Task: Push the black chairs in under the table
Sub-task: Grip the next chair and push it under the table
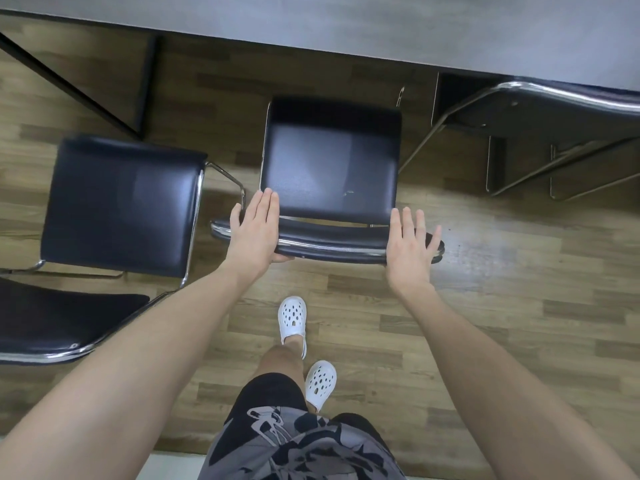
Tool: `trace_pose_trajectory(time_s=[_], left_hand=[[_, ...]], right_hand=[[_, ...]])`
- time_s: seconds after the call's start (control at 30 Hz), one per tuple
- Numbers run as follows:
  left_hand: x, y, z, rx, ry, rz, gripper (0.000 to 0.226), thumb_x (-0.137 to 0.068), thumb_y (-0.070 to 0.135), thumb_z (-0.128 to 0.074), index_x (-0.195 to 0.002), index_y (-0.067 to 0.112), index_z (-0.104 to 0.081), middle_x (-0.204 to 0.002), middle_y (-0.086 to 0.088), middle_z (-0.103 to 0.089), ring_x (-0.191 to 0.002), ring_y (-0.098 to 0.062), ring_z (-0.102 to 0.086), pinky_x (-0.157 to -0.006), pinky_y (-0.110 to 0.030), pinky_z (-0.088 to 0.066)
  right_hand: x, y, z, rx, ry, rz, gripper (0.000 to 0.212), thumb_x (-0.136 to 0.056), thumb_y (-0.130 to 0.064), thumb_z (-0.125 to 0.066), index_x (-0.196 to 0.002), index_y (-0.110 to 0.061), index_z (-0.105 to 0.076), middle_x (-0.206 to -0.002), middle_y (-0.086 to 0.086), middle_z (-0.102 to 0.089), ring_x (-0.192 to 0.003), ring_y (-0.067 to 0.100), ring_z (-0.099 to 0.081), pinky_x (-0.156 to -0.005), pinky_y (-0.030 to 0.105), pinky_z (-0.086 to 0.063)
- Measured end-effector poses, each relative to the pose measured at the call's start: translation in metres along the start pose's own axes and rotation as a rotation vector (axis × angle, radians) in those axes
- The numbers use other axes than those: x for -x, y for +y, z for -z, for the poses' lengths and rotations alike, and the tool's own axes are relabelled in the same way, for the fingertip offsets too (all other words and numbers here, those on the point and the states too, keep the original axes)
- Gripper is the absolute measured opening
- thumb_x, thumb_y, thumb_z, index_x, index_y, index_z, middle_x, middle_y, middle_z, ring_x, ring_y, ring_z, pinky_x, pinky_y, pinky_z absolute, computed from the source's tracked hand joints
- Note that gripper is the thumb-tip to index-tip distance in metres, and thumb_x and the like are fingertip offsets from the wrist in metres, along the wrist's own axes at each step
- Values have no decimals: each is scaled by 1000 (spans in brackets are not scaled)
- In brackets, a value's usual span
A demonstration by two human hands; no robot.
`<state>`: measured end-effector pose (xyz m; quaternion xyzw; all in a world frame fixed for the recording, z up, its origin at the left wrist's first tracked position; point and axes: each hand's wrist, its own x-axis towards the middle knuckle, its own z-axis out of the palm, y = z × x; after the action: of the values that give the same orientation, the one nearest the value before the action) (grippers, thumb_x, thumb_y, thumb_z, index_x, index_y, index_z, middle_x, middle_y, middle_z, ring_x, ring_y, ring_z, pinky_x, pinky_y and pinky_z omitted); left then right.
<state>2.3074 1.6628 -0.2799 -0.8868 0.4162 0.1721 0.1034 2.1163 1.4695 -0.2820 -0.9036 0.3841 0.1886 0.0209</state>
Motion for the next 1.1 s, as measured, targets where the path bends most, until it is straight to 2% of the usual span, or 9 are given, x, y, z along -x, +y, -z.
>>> trace_pose_trajectory(time_s=[0.13,0.33,0.6,0.87,1.1], left_hand=[[-21,-9,7,-34,19,-12,133,-63,63,-76,-153,3,2,-162,-12,-8,-150,-25,-5,-116,-53,-19],[-51,-16,23,-52,-10,-23,134,-65,62,-76,-152,2,7,-163,-12,-5,-150,-26,-3,-117,-52,-18],[-89,-23,41,-49,-26,-36,131,-69,62,-74,-151,1,8,-163,-12,-4,-150,-26,-2,-117,-52,-17],[-127,-24,55,-48,5,-16,135,-62,64,-78,-152,2,2,-162,-13,-6,-150,-26,-3,-116,-53,-18],[-164,-26,71,-69,6,-14,131,-66,66,-74,-152,2,2,-162,-13,-5,-150,-28,-1,-116,-53,-18]], right_hand=[[-20,-6,9,-14,9,-12,107,-70,13,-66,-154,-12,-6,-162,9,-11,-150,29,0,-116,58,-1],[-46,-11,22,-46,26,-21,99,-71,20,-61,-154,-9,-14,-161,11,-17,-150,29,-5,-116,58,-1],[-80,-12,39,-32,6,-15,98,-74,14,-62,-154,-8,-10,-161,10,-13,-150,29,-3,-115,60,0],[-119,-11,51,-19,34,-28,99,-74,11,-66,-154,-12,-14,-161,8,-16,-150,28,-7,-115,60,-3],[-156,-10,64,-27,52,-27,100,-70,15,-64,-154,-11,-15,-160,9,-19,-149,28,-10,-114,61,-5]])
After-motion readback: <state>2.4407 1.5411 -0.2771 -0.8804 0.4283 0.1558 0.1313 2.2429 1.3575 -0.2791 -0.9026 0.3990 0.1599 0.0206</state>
